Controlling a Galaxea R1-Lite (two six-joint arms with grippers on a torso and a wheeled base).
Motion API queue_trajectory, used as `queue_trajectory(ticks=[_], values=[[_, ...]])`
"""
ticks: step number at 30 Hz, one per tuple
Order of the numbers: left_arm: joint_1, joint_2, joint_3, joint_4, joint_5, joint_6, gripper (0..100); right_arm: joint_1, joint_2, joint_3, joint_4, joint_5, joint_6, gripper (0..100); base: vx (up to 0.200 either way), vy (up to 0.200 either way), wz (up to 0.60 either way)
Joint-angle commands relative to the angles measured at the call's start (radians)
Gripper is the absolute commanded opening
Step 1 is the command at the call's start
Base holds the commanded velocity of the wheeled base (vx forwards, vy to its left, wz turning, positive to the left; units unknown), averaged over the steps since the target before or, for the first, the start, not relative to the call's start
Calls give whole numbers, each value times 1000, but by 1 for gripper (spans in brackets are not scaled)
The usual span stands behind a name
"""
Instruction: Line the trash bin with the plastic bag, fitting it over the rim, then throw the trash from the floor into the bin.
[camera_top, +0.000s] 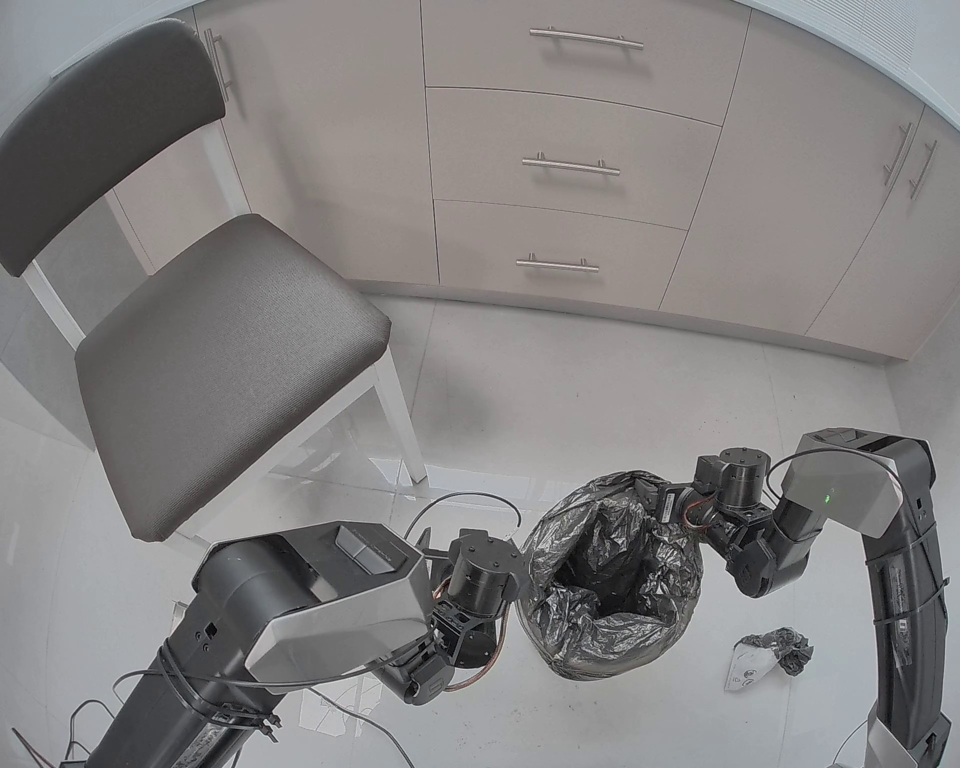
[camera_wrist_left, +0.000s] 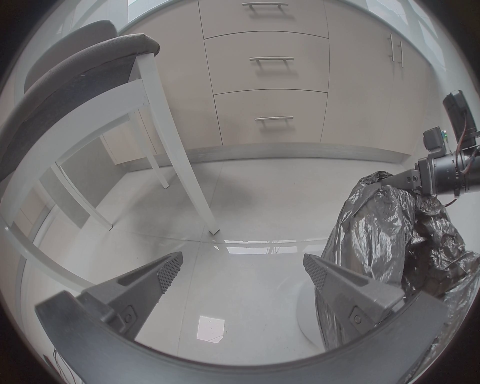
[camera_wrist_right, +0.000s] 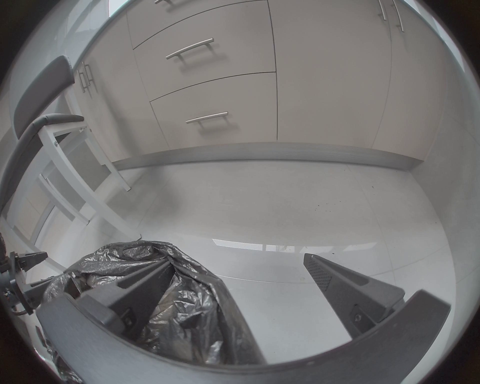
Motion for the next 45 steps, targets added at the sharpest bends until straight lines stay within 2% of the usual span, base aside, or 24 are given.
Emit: queue_trajectory(ticks=[1, 17, 23, 28, 30, 33, 34, 36, 40, 42, 43, 45], values=[[-1, 0, 2, -2, 0, 0, 100, -18, 3, -3, -1, 0, 2, 100, 0, 0, 0], [-1, 3, 2, -2, 0, -6, 100, -76, 49, -6, -6, 11, 8, 100, 0, 0, 0], [-1, 3, 2, -2, 0, -8, 100, -76, 46, -2, -10, 11, 10, 100, 0, 0, 0], [1, 3, 2, -2, 2, -8, 100, -57, -42, 86, -16, 14, 10, 100, 0, 0, 0], [-1, 3, 2, -2, 2, -8, 100, -51, -97, 130, -12, 30, 10, 100, 0, 0, 0], [-1, 3, 2, -2, 2, -8, 100, -56, -197, 205, 11, 96, 5, 100, 0, 0, 0], [-1, 3, 2, -2, 2, -8, 100, -56, -197, 205, 11, 96, 5, 100, 0, 0, 0], [-1, 3, 2, -3, 2, -8, 100, -62, -292, 294, 48, 173, -2, 100, 0, 0, 0], [-1, 3, 7, -5, 0, -8, 100, -56, -371, 397, 53, 228, -2, 100, 0, 0, 0], [-6, -2, 14, -6, 0, -9, 100, -30, -430, 508, 51, 264, -2, 100, 0, 0, 0], [-6, -2, 14, -6, 0, -9, 100, -30, -430, 508, 51, 264, -2, 100, 0, 0, 0], [-9, -2, 16, -16, 2, -11, 100, 52, -437, 640, 40, 268, 13, 100, 0, 0, 0]])
